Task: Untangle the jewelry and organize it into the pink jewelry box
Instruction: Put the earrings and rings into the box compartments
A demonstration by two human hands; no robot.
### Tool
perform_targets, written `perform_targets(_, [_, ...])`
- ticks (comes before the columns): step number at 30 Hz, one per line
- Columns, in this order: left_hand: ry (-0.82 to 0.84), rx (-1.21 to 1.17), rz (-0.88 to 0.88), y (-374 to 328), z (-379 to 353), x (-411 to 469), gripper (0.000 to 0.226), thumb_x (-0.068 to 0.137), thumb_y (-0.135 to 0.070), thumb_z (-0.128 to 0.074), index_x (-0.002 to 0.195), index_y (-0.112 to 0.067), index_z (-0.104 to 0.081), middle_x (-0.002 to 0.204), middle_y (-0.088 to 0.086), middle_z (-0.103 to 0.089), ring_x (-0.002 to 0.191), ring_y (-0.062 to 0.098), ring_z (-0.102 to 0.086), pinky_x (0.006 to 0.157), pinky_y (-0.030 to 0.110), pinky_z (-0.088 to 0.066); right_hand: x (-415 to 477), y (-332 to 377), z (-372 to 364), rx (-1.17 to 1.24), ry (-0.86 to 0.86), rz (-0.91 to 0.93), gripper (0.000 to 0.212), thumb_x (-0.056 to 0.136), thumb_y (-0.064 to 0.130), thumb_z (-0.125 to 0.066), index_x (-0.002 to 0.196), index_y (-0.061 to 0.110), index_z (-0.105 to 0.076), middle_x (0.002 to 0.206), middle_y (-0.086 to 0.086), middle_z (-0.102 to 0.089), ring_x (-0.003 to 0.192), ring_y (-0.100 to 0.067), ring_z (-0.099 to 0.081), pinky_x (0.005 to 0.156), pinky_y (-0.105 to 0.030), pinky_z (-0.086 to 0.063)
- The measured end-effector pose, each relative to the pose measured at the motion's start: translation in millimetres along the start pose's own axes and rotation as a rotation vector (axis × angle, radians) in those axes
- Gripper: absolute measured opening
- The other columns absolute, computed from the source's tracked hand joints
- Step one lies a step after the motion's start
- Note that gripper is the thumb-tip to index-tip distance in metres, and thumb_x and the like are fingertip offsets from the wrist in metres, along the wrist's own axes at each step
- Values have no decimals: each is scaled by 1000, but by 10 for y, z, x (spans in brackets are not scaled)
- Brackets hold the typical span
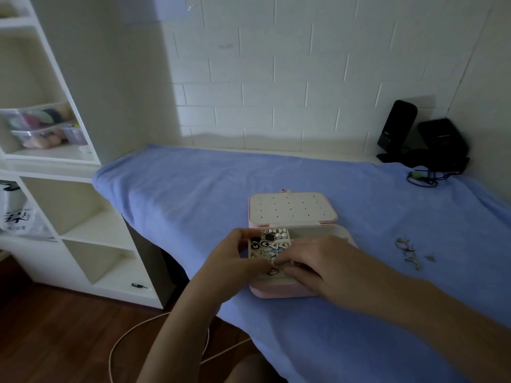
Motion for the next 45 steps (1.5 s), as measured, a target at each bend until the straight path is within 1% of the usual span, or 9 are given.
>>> perform_targets(5, [42,-16,2,-2,35,-10,48,79,4,-67,117,-23,-55,109,1,-62,95,12,-63,74,18,-54,21,16,41,-12,-33,8,28,90,30,-49,108,23,-69,92,15,-68,84,11,-51,70,-3,-35])
perform_targets(7, [53,-19,-5,3,45,-14,48,79,4,-67,118,-22,-56,110,2,-62,96,12,-62,74,17,-54,40,29,74,-28,-12,4,24,91,24,-53,108,28,-70,75,25,-56,73,18,-48,68,-5,-35])
perform_targets(10, [89,-56,-15,-3,60,-20,50,78,4,-68,121,-18,-55,111,2,-63,96,10,-63,72,15,-54,83,35,98,-105,24,-33,25,90,32,-50,108,40,-65,66,27,-44,63,12,-44,69,-24,-45])
perform_targets(14, [119,25,-18,0,14,-28,71,64,-13,-82,126,-24,-50,114,-5,-60,99,7,-61,83,22,-53,166,27,120,-135,126,-85,21,87,38,-50,104,47,-58,65,18,-50,62,4,-46,67,-43,-51])
perform_targets(17, [68,131,-31,1,-24,-34,95,38,-37,-75,129,-31,-48,120,-2,-54,106,14,-58,92,34,-51,238,62,168,-78,215,-91,14,86,35,-55,98,40,-62,64,14,-51,61,-1,-49,65,-38,-51])
perform_targets(22, [89,127,-39,9,-3,-20,78,54,-23,-69,129,-30,-46,124,0,-51,106,13,-55,85,25,-51,344,153,188,-139,315,-83,14,86,21,-57,95,29,-64,64,14,-47,63,1,-47,55,-17,-34])
perform_targets(29, [158,15,-41,7,56,-37,61,77,12,-61,127,-21,-47,117,1,-58,95,4,-58,66,9,-50,383,203,204,-131,328,-158,14,83,16,-58,93,23,-66,66,11,-46,65,-8,-48,57,-24,-37])
perform_targets(36, [90,-16,-17,62,49,-5,51,80,-1,-64,122,-28,-53,118,1,-60,106,16,-59,95,34,-49,334,154,196,-53,228,-317,12,79,18,-62,82,28,-69,58,11,-50,57,-3,-48,56,-21,-40])
perform_targets(45, [1,56,-24,38,-29,-28,62,62,-17,-72,119,-31,-52,119,1,-55,101,16,-59,85,31,-53,275,141,136,-4,157,-559,13,75,23,-61,82,17,-71,71,1,-68,75,-19,-66,77,-42,-56])
Point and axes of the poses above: each hand's wrist, its own x-axis towards the middle knuckle, its own z-axis out of the back of the hand, y = z × x, the point moved 3 cm from there along x, towards the middle knuckle
